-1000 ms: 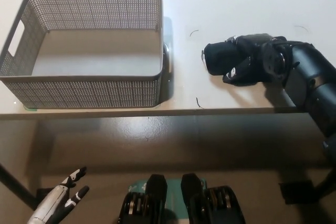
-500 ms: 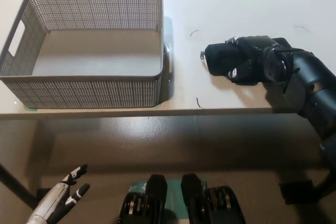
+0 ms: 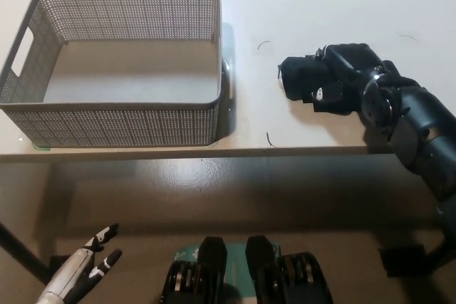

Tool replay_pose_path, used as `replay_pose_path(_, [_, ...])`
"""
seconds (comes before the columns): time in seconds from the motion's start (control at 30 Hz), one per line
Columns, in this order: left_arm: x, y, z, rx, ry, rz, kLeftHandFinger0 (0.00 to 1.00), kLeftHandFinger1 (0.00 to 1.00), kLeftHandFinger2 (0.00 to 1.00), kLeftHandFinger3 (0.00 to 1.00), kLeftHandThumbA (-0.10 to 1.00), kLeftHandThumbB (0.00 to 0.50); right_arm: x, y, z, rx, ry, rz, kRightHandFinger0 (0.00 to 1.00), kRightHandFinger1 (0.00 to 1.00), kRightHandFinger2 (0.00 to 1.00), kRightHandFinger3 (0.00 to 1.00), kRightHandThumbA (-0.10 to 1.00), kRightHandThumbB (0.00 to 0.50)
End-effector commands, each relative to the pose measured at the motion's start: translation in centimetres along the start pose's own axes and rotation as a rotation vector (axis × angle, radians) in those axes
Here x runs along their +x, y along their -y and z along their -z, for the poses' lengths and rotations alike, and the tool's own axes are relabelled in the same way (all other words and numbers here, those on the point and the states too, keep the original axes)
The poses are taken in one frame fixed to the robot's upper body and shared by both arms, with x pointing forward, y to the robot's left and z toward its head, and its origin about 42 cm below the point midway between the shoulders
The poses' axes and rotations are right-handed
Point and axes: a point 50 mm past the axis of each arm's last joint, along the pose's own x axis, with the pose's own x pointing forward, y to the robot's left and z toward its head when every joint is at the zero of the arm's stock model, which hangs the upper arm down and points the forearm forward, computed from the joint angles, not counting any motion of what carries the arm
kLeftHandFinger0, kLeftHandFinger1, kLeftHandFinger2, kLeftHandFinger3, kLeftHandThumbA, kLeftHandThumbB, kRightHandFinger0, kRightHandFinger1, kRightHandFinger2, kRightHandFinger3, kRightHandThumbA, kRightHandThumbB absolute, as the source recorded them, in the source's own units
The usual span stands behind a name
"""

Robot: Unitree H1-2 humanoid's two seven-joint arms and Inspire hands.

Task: Use the right hand to pick up the pencil case on the right hand side and put it into a grey container on the left side

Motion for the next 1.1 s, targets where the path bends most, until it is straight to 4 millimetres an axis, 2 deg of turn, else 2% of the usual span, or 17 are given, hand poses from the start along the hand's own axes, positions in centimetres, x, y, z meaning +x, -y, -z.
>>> replay_pose_path(0.0, [1.1,-2.5,-1.2,0.051,0.077,-0.021,1.00,1.00,1.00,1.00,1.00,0.484,-0.1,5.4,1.1,-0.009,0.078,0.316,0.00,0.34,0.75,0.75,-0.10,0.244])
replay_pose_path(0.1, [1.3,-2.6,-1.3,0.057,0.073,-0.020,1.00,1.00,1.00,1.00,1.00,0.492,-0.2,5.7,1.1,0.022,0.100,0.342,0.00,0.35,0.78,0.80,-0.10,0.234])
replay_pose_path(0.17, [1.3,-2.7,-1.4,0.058,0.070,-0.017,1.00,1.00,1.00,1.00,1.00,0.497,-0.1,6.2,1.0,0.038,0.097,0.352,0.00,0.42,0.89,0.95,-0.10,0.184])
replay_pose_path(0.2, [1.3,-2.7,-1.4,0.060,0.069,-0.015,1.00,1.00,1.00,1.00,1.00,0.498,0.0,6.6,0.9,0.054,0.101,0.354,0.00,0.45,0.91,0.98,-0.10,0.177])
replay_pose_path(0.23, [1.3,-2.7,-1.3,0.062,0.071,-0.016,1.00,1.00,1.00,1.00,1.00,0.497,0.0,6.8,0.8,0.062,0.109,0.359,0.01,0.47,0.90,0.97,-0.10,0.170])
replay_pose_path(0.27, [1.4,-2.8,-1.3,0.064,0.073,-0.017,1.00,1.00,1.00,1.00,1.00,0.495,0.0,7.4,0.7,0.069,0.125,0.379,0.02,0.46,0.85,0.91,-0.10,0.180])
replay_pose_path(0.3, [1.3,-2.8,-1.3,0.064,0.070,-0.016,1.00,1.00,1.00,1.00,1.00,0.490,-0.1,8.1,0.5,0.079,0.149,0.419,0.00,0.42,0.80,0.85,-0.10,0.205])
replay_pose_path(0.33, [1.3,-2.8,-1.3,0.064,0.069,-0.016,1.00,1.00,1.00,1.00,1.00,0.489,-0.1,8.3,0.4,0.083,0.157,0.429,0.00,0.39,0.77,0.80,-0.10,0.206])
replay_pose_path(0.43, [1.4,-2.8,-1.2,0.056,0.065,-0.018,1.00,1.00,1.00,1.00,1.00,0.491,-0.1,11.7,-0.4,0.153,0.197,0.506,0.00,0.33,0.74,0.72,-0.10,0.179])
replay_pose_path(0.5, [1.3,-2.7,-1.1,0.057,0.064,-0.016,1.00,1.00,1.00,1.00,1.00,0.493,-0.1,13.5,-1.0,0.194,0.213,0.559,0.00,0.32,0.77,0.77,-0.10,0.163])
replay_pose_path(0.63, [1.1,-2.6,-1.1,0.053,0.050,-0.016,1.00,1.00,1.00,1.00,1.00,0.500,-0.1,16.4,-2.0,0.234,0.219,0.599,0.00,0.28,0.75,0.87,-0.10,0.141])
replay_pose_path(0.67, [1.1,-2.6,-1.1,0.054,0.045,-0.012,1.00,1.00,1.00,1.00,1.00,0.500,-0.1,17.4,-2.4,0.239,0.230,0.608,0.00,0.28,0.75,0.87,-0.10,0.149])
replay_pose_path(0.73, [0.9,-2.5,-1.0,0.058,0.045,-0.010,1.00,1.00,1.00,1.00,1.00,0.493,-0.2,19.1,-3.1,0.243,0.257,0.616,0.00,0.27,0.71,0.78,-0.10,0.166])
replay_pose_path(0.77, [0.9,-2.4,-1.0,0.057,0.047,-0.013,1.00,1.00,1.00,1.00,1.00,0.495,-0.2,19.7,-3.4,0.245,0.269,0.626,0.00,0.27,0.70,0.77,-0.10,0.164])
replay_pose_path(0.83, [0.9,-2.4,-1.0,0.058,0.052,-0.012,1.00,1.00,1.00,1.00,1.00,0.486,-0.3,20.6,-4.1,0.235,0.310,0.648,0.00,0.31,0.75,0.84,-0.10,0.159])
replay_pose_path(0.9, [1.0,-2.4,-1.0,0.063,0.054,-0.010,1.00,1.00,1.00,1.00,1.00,0.484,-0.3,21.3,-4.7,0.234,0.328,0.654,0.00,0.38,0.75,0.90,-0.10,0.146])
replay_pose_path(1.07, [0.8,-2.3,-0.9,0.063,0.049,-0.006,1.00,1.00,1.00,1.00,1.00,0.489,-0.4,22.9,-7.2,0.217,0.370,0.673,0.00,0.36,0.75,0.88,-0.10,0.162])
